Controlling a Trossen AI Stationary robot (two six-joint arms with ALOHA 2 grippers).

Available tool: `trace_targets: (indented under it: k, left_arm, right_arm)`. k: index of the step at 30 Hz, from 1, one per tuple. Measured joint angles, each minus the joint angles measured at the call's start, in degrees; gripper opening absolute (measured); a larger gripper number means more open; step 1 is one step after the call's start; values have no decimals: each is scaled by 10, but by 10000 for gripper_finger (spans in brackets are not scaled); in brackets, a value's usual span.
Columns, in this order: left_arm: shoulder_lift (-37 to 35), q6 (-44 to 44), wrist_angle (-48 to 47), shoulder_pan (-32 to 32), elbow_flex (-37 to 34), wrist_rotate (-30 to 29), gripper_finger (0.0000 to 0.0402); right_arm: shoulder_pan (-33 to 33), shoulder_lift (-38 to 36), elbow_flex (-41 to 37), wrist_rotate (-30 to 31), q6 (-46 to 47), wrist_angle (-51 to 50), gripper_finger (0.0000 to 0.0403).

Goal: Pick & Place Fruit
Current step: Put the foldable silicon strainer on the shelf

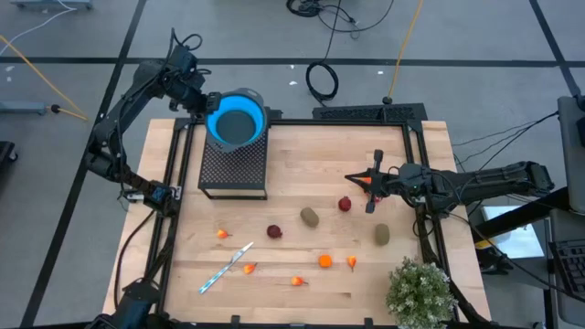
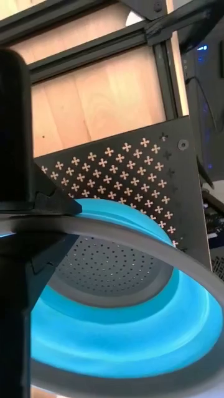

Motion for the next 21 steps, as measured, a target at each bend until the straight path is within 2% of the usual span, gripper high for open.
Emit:
trace_targets:
  k: [7, 16, 21]
  left_arm:
    - [0, 1, 27, 0, 0, -1, 12]
    - [0, 13, 33, -12, 0, -2, 71]
    - [0, 15, 32, -21, 0, -22, 86]
  right_arm:
    - [0, 0, 0, 0, 0, 0, 0]
    - [0, 0, 0, 0, 0, 0, 0]
    - [0, 0, 0, 0, 0, 0, 0]
